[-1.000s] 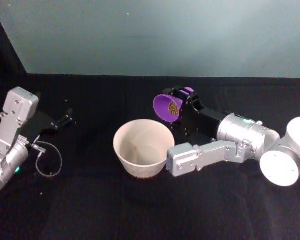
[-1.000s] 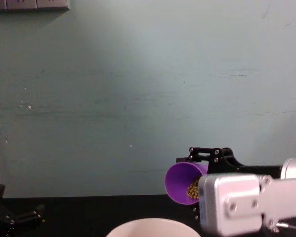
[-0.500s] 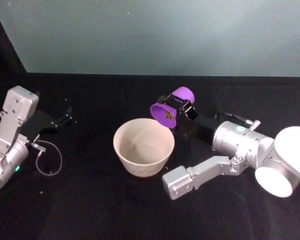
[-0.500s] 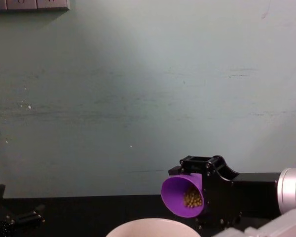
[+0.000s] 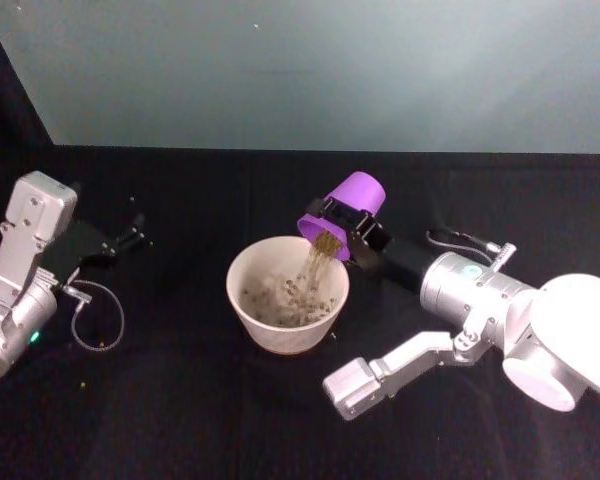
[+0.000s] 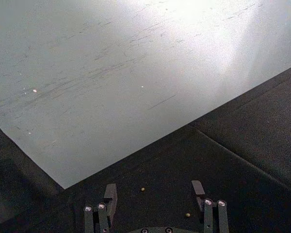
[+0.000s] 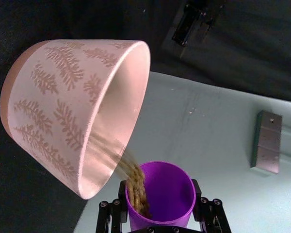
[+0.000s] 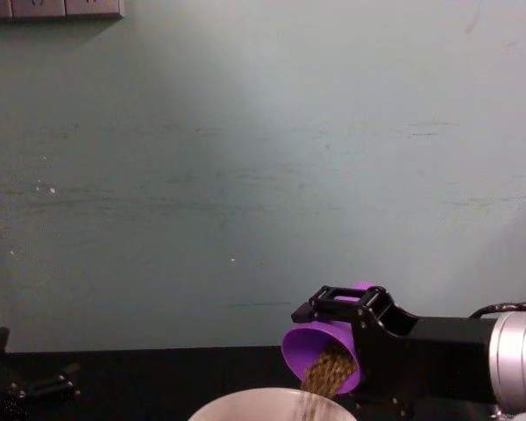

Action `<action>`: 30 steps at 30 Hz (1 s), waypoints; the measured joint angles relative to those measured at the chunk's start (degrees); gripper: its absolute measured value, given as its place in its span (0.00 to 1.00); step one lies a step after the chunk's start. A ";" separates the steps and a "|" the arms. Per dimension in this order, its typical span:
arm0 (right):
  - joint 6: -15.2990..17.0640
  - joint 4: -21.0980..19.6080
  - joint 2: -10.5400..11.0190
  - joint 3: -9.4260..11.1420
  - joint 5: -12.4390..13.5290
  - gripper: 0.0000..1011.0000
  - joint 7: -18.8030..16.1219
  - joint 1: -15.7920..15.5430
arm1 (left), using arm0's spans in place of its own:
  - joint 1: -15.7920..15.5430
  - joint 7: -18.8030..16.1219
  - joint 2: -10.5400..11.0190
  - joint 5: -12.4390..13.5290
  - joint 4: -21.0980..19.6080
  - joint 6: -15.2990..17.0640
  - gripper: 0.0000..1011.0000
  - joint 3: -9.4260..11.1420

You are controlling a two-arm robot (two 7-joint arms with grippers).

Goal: Pick up the cup and pour the mung beans from the cup into the bowl.

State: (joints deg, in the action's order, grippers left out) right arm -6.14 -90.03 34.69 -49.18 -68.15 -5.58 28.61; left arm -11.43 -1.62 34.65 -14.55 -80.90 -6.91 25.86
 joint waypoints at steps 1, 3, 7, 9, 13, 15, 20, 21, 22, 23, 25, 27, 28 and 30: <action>0.21 0.00 0.07 -0.23 -0.65 0.73 0.32 0.04 | 0.00 0.00 0.00 0.00 0.00 0.00 0.99 0.00; 1.12 0.00 0.27 -0.96 -2.79 0.73 1.33 0.16 | -0.01 0.00 0.00 0.00 0.00 0.00 0.99 0.00; 2.61 0.04 0.47 -1.99 -5.80 0.73 2.58 0.32 | 0.00 0.00 0.00 0.00 0.00 0.00 0.99 0.00; 3.10 0.04 0.56 -2.30 -6.68 0.73 3.08 0.36 | 0.00 0.00 0.00 0.00 0.00 0.00 0.99 0.00; 4.30 -0.06 0.86 -2.99 -8.87 0.73 4.18 0.46 | 0.00 0.00 0.00 0.00 0.00 0.00 0.99 0.00; 4.77 -0.07 0.95 -3.26 -9.68 0.73 4.60 0.51 | 0.00 0.00 0.00 0.00 0.00 0.00 0.99 0.00; 5.63 -0.03 1.15 -3.90 -11.49 0.73 5.37 0.78 | 0.00 0.00 0.00 0.00 0.00 0.00 0.99 0.00; 5.79 -0.01 1.19 -4.00 -11.84 0.73 5.47 0.83 | 0.00 0.00 0.00 0.00 0.00 0.00 0.99 0.00; 5.95 -0.01 1.22 -4.10 -12.08 0.73 5.55 0.85 | 0.00 0.00 0.00 0.00 0.00 0.00 0.99 0.00; 6.17 -0.01 1.28 -4.23 -12.44 0.73 5.72 0.87 | 0.00 0.00 0.00 0.00 0.00 0.00 0.99 0.00; 6.34 -0.02 1.34 -4.35 -12.73 0.73 5.80 0.90 | -0.01 0.00 0.00 0.00 0.00 0.00 0.99 0.00; 6.51 -0.02 1.38 -4.51 -13.03 0.73 5.91 0.95 | 0.00 0.00 0.00 0.00 0.00 0.00 0.99 0.00; 6.56 -0.02 1.40 -4.57 -13.14 0.73 5.94 0.97 | 0.00 0.00 0.00 0.00 0.00 0.00 0.99 0.00; 6.60 -0.03 1.49 -4.66 -13.24 0.73 5.98 0.99 | 0.00 0.00 0.00 0.00 0.00 0.00 0.99 0.00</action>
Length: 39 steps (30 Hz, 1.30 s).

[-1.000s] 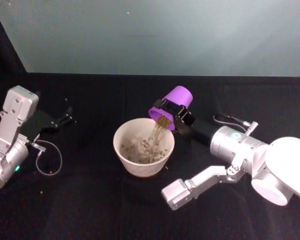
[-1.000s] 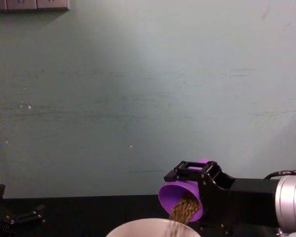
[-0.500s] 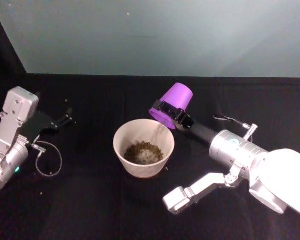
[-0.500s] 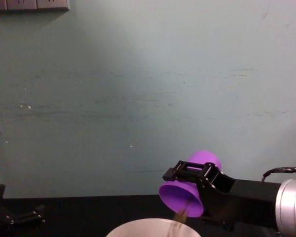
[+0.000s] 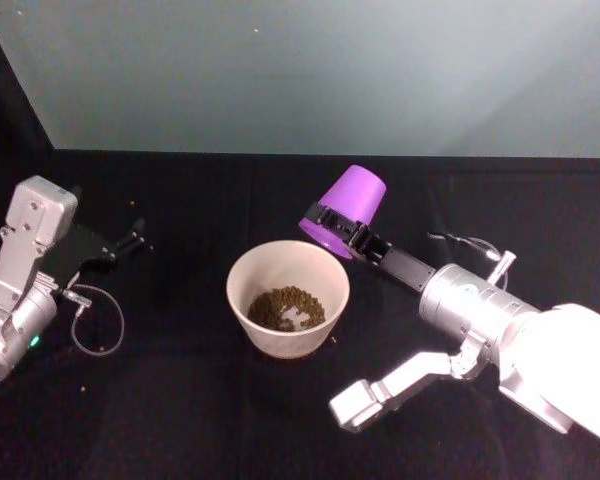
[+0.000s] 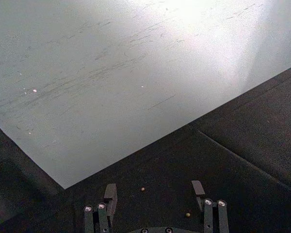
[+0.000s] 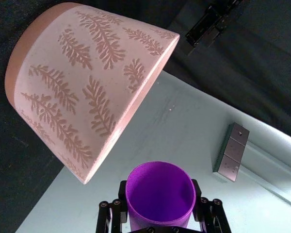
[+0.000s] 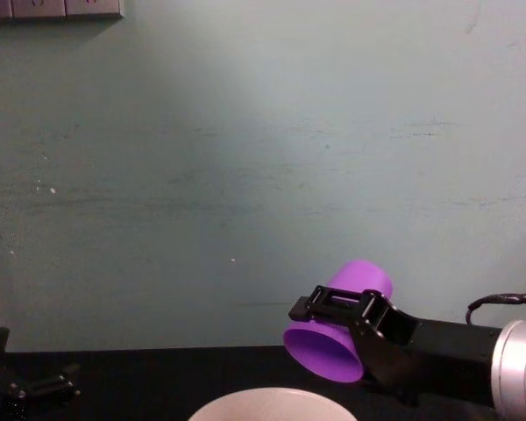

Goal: Pick up the cup and pour the mung beans from the cup into the bowl.

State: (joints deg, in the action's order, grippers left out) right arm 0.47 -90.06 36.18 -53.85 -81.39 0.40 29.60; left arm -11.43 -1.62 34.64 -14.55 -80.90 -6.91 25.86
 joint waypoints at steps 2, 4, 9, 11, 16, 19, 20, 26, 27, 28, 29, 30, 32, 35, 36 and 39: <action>-0.19 -0.10 0.09 0.11 0.55 0.73 -0.03 -0.01 | 0.00 0.00 0.00 0.00 0.00 0.00 0.99 0.00; -0.58 -0.26 0.17 0.50 1.65 0.73 -0.10 -0.12 | 0.00 0.00 0.00 0.00 0.00 0.00 0.99 0.00; -3.36 -0.59 0.42 4.01 10.32 0.73 0.15 -1.63 | 0.00 0.00 0.00 0.00 0.00 0.00 0.99 0.00; -5.32 -0.54 0.48 6.25 15.85 0.73 0.39 -2.66 | 0.00 0.00 0.00 0.00 0.00 0.00 0.99 0.00; -10.10 1.46 0.26 11.49 29.00 0.73 0.18 -4.67 | 0.00 0.00 0.00 0.00 0.00 0.00 0.99 0.00; -12.30 3.27 -0.07 13.75 35.03 0.73 -0.72 -5.34 | 0.00 0.00 0.00 0.00 0.00 0.00 0.99 0.00; -13.95 4.95 -0.43 15.44 39.57 0.73 -1.61 -5.71 | 0.00 0.00 0.00 0.00 0.00 0.00 0.99 0.00; -20.56 11.51 -2.21 20.26 56.25 0.73 -6.41 -6.34 | 0.00 0.00 0.00 0.00 0.00 0.00 0.99 0.00; -22.19 13.33 -2.85 21.30 60.53 0.73 -8.32 -6.37 | 0.00 0.00 0.00 0.00 0.00 0.00 0.99 0.00; -22.78 14.06 -3.11 21.69 62.23 0.73 -9.08 -6.37 | 0.00 0.00 0.00 0.00 0.00 0.00 0.99 0.00; -23.49 14.84 -3.40 22.09 64.27 0.73 -10.06 -6.37 | 0.00 0.00 0.00 0.00 0.00 0.00 0.99 0.00; -24.88 16.53 -4.05 22.83 68.64 0.73 -12.47 -6.35 | 0.00 0.00 0.00 0.00 0.00 0.00 0.99 0.00; -26.08 18.24 -4.75 23.48 72.89 0.73 -15.11 -6.28 | 0.00 0.00 0.00 0.00 0.00 0.00 0.99 0.00; -27.31 20.71 -5.99 24.42 79.15 0.73 -19.16 -6.29 | 0.00 0.00 0.00 0.00 0.00 0.00 0.99 0.00; -27.46 21.20 -6.30 24.62 80.37 0.73 -20.03 -6.31 | 0.00 0.00 0.00 0.00 0.00 0.00 0.99 0.00; -27.73 23.10 -7.51 25.61 85.56 0.73 -23.71 -6.51 | 0.00 0.00 0.00 0.00 0.00 0.00 0.99 0.00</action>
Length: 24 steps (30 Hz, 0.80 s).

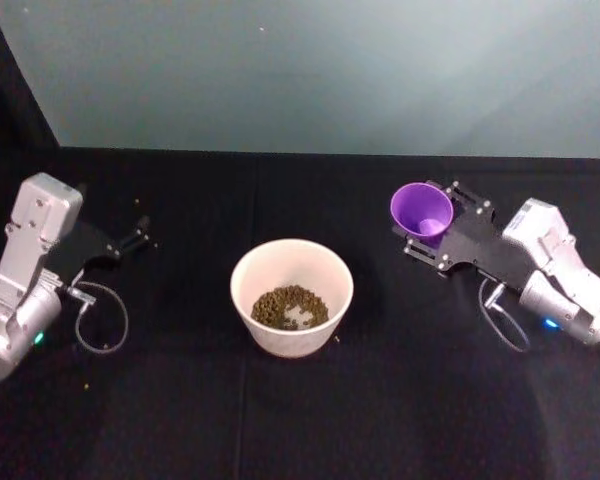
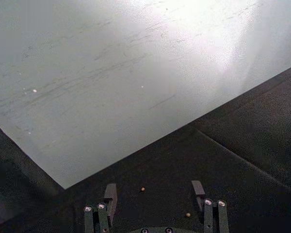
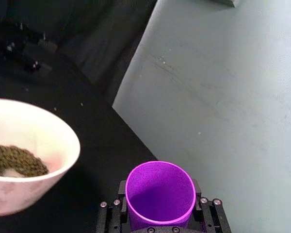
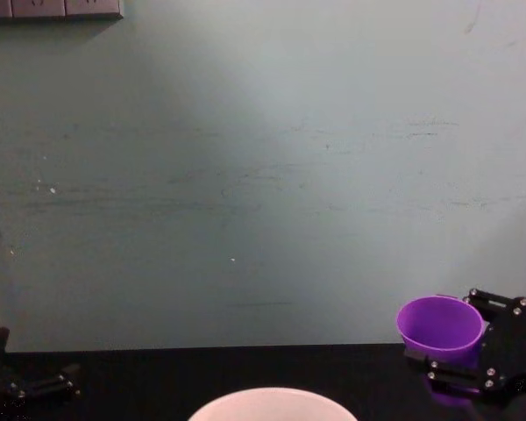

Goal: Pick up the cup and pour the mung beans from the cup into the bowl.

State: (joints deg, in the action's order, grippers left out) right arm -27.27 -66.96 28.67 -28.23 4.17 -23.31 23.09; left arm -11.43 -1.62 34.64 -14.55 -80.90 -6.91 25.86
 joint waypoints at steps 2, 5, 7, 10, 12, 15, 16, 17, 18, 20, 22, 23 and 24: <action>0.00 0.51 -0.38 0.36 1.56 0.73 -1.19 -0.09 | 0.00 0.00 0.00 0.00 0.00 0.00 0.99 0.00; 0.04 1.23 -0.89 0.82 3.51 0.73 -2.75 -0.25 | 0.00 0.00 0.00 0.00 0.00 0.00 0.99 0.00; 0.79 2.70 -1.94 2.14 7.31 0.73 -6.43 -0.57 | 0.00 0.00 0.00 0.00 0.00 0.00 0.99 0.00; 1.29 3.27 -2.27 2.71 8.66 0.73 -7.87 -0.61 | 0.00 0.00 0.00 0.00 0.00 0.00 0.99 0.00; 1.41 3.60 -2.45 2.96 9.38 0.73 -8.64 -0.61 | 0.00 0.00 0.00 0.00 0.00 0.00 0.99 0.00; 1.67 4.70 -2.92 3.37 10.84 0.73 -10.58 -0.37 | 0.00 0.00 0.00 0.00 0.00 0.00 0.99 0.00; 1.94 5.46 -3.23 3.56 11.60 0.73 -11.65 -0.11 | 0.00 0.00 0.00 0.00 0.00 0.00 0.99 0.00; 2.06 5.76 -3.33 3.64 11.93 0.73 -12.10 -0.03 | 0.00 0.00 0.00 0.00 0.00 0.00 0.99 0.00; 2.24 6.25 -3.51 3.77 12.39 0.73 -12.71 0.10 | 0.00 0.00 0.00 0.00 0.00 0.00 0.99 0.00; 2.55 7.25 -3.96 4.08 13.39 0.73 -14.02 0.33 | 0.00 0.00 0.00 0.00 0.00 0.00 0.99 0.00; 2.77 8.22 -4.39 4.28 14.07 0.73 -15.22 0.50 | 0.00 0.00 0.00 0.00 0.00 0.00 0.99 0.00; 2.87 8.48 -4.51 4.33 14.25 0.73 -15.57 0.54 | 0.00 0.00 0.00 0.00 0.00 0.00 0.99 0.00; 2.93 8.73 -4.63 4.41 14.37 0.73 -15.84 0.57 | 0.01 0.00 0.00 0.00 0.00 0.00 0.99 0.00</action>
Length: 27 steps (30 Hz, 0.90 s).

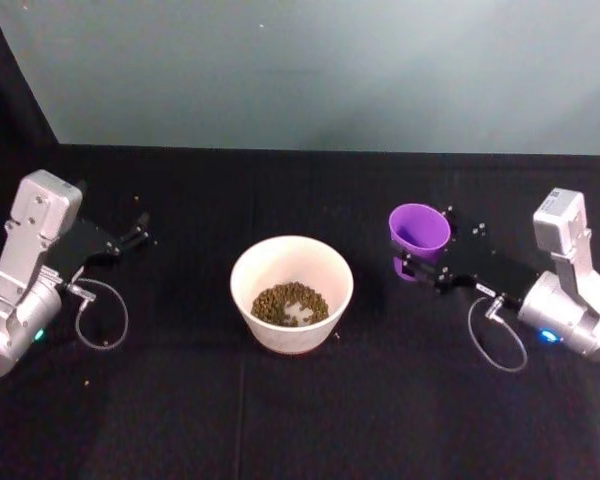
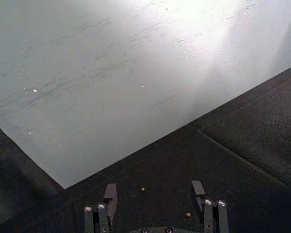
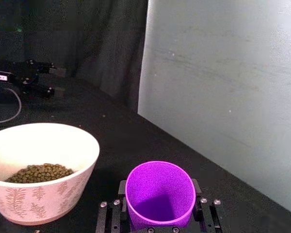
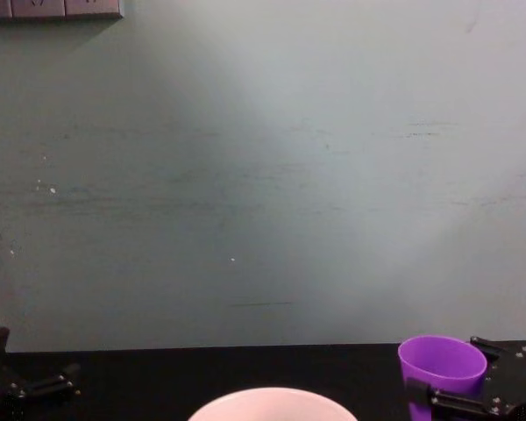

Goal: Pick up the cup and pour the mung beans from the cup into the bowl.

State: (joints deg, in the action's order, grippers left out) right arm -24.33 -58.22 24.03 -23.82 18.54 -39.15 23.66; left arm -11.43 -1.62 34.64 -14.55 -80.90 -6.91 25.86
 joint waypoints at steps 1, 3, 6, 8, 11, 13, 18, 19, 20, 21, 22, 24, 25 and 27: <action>0.09 0.18 -0.11 0.07 0.11 0.73 -0.24 0.02 | 0.00 0.00 0.00 0.00 0.00 0.00 0.99 0.00; 0.33 0.82 -0.44 0.28 0.54 0.73 -0.93 0.16 | 0.00 0.00 0.00 0.00 0.00 0.00 0.99 0.00; 0.64 1.50 -0.79 0.54 1.09 0.73 -1.69 0.32 | 0.00 0.00 0.00 0.00 0.00 0.00 0.99 0.00; 0.80 1.78 -0.91 0.65 1.39 0.73 -2.10 0.39 | 0.00 0.00 0.00 0.00 0.00 0.00 0.99 0.00; 1.16 2.36 -1.22 0.79 2.02 0.73 -3.04 0.59 | 0.00 0.00 0.00 0.00 0.00 0.00 0.99 0.00; 1.33 2.65 -1.36 0.82 2.33 0.73 -3.45 0.68 | -0.01 0.00 0.00 0.00 0.00 0.00 0.99 0.00; 2.24 3.69 -1.84 0.99 3.94 0.73 -5.10 1.01 | 0.00 0.00 0.00 0.00 0.00 0.00 0.99 0.00; 2.37 3.79 -1.87 1.00 4.09 0.73 -5.28 1.04 | 0.00 0.00 0.00 0.00 0.00 0.00 0.99 0.00; 2.54 3.88 -1.88 1.00 4.22 0.73 -5.46 1.08 | 0.00 0.00 0.00 0.00 0.00 0.00 0.99 0.00; 2.76 3.93 -1.89 1.00 4.36 0.73 -5.58 1.11 | 0.00 0.00 0.00 0.00 0.00 0.00 0.99 0.00; 3.13 3.93 -1.87 0.96 4.47 0.73 -5.71 1.12 | 0.00 0.00 0.00 0.00 0.00 0.00 0.99 0.00; 3.45 3.90 -1.81 0.89 4.52 0.73 -5.78 1.12 | 0.00 0.00 0.00 0.00 0.00 0.00 0.99 0.00; 3.69 3.82 -1.76 0.84 4.52 0.73 -5.78 1.12 | 0.00 0.00 0.00 0.00 0.00 0.00 0.99 0.00; 4.33 3.51 -1.59 0.65 4.52 0.73 -5.75 1.08 | 0.00 0.00 0.00 0.00 0.00 0.00 0.99 0.00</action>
State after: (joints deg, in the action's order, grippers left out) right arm -20.00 -54.72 22.45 -23.17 23.06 -44.90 24.75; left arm -11.43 -1.62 34.64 -14.55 -80.90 -6.91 25.86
